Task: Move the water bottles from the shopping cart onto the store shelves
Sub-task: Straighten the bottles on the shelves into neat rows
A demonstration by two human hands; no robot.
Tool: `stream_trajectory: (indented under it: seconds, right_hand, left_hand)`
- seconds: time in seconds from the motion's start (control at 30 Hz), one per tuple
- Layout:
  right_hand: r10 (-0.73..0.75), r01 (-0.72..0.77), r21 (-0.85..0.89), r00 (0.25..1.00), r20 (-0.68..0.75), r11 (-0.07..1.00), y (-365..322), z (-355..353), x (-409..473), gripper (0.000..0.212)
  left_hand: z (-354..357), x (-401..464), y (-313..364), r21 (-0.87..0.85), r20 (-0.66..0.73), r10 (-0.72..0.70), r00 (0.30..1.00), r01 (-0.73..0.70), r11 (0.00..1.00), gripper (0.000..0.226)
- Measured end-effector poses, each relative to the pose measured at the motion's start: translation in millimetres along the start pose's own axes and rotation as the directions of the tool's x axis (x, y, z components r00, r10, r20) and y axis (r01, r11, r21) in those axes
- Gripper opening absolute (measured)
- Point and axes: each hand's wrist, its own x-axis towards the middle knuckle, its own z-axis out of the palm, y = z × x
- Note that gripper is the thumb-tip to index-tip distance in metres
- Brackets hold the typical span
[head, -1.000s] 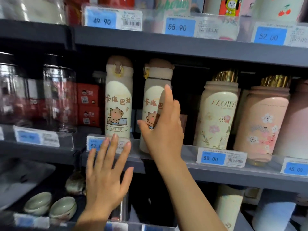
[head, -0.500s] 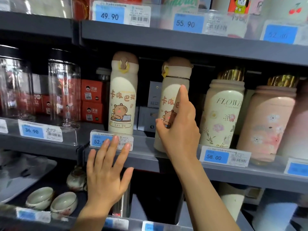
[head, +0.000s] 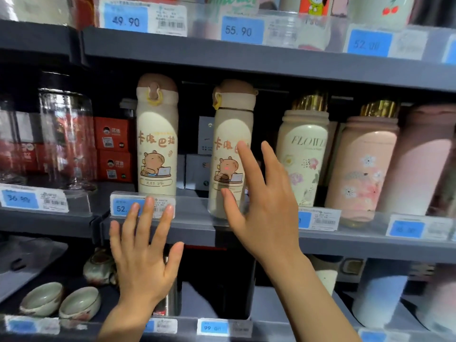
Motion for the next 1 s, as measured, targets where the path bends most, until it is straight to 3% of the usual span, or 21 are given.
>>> stream_trajectory:
  seconds: [0.07,0.27,0.43,0.63,0.77,1.0]
  right_hand:
    - [0.026,-0.026,0.013,0.999,-0.026,1.000,14.2,-10.5,-2.9,0.061]
    - [0.027,-0.030,-0.016,0.990,-0.141,0.999,70.7,-53.5,-16.7,0.047]
    - [0.109,-0.139,-0.107,0.963,-0.248,0.984,132.5,-106.5,-24.5,0.039]
    - [0.262,-0.304,-0.150,0.934,-0.244,0.941,203.8,-143.5,-22.1,0.059]
    - [0.311,-0.339,-0.124,0.929,-0.202,0.933,226.1,-142.0,-10.0,0.078]
    - [0.397,-0.406,-0.081,0.911,-0.112,0.910,241.0,-132.8,-4.5,0.108]
  left_hand:
    - [-1.1,4.8,20.9,-0.044,0.002,0.011,1.000,-0.011,0.999,0.056]
    - [15.4,29.9,131.5,-0.208,-0.051,0.254,0.966,-0.259,0.943,0.050]
    - [33.7,44.3,220.8,-0.292,-0.096,0.317,0.943,-0.332,0.897,0.049]
    - [56.3,50.0,289.9,-0.202,-0.041,0.336,0.941,-0.337,0.919,0.051]
    - [63.6,50.7,294.8,-0.048,-0.009,0.347,0.938,-0.347,0.937,0.057]
    - [62.4,50.1,294.5,-0.006,-0.011,0.361,0.932,-0.362,0.932,0.050]
